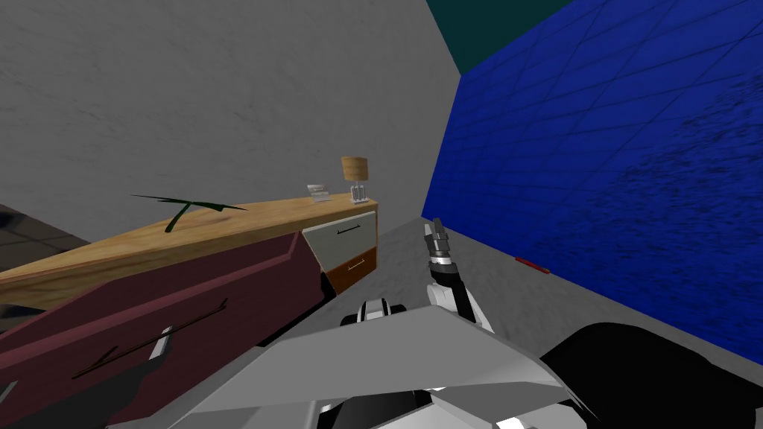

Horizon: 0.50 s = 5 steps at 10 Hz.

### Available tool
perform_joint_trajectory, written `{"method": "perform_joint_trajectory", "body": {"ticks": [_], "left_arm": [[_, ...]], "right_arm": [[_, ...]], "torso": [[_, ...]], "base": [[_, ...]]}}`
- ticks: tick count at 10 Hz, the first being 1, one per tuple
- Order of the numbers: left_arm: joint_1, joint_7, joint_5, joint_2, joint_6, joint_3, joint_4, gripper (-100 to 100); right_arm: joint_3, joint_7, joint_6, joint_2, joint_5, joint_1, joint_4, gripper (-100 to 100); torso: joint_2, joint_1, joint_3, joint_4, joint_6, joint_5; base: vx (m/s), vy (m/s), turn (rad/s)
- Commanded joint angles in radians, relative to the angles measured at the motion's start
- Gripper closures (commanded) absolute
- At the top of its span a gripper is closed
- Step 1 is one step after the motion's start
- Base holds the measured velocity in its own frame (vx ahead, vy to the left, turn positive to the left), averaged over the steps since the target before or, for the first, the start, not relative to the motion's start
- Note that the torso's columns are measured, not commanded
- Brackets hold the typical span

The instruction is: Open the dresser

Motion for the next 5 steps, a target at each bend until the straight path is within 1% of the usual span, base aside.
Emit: {"method": "perform_joint_trajectory", "body": {"ticks": [1,5], "left_arm": [[0.001,-0.001,0.0,-0.001,0.001,-0.001,0.002,0],[0.002,-0.001,0.0,-0.003,0.005,-0.003,0.005,0]], "right_arm": [[0.0,0.0,0.0,0.0,0.0,0.0,0.0,0],[0.0,0.0,0.0,0.0,0.0,0.0,0.0,0]], "torso": [[0.0,0.001,0.0,0.0,-0.001,0.001],[-0.003,0.004,-0.002,-0.002,-0.002,0.003]], "base": [[0.0,0.0,0.0],[0.0,0.0,0.0]]}}
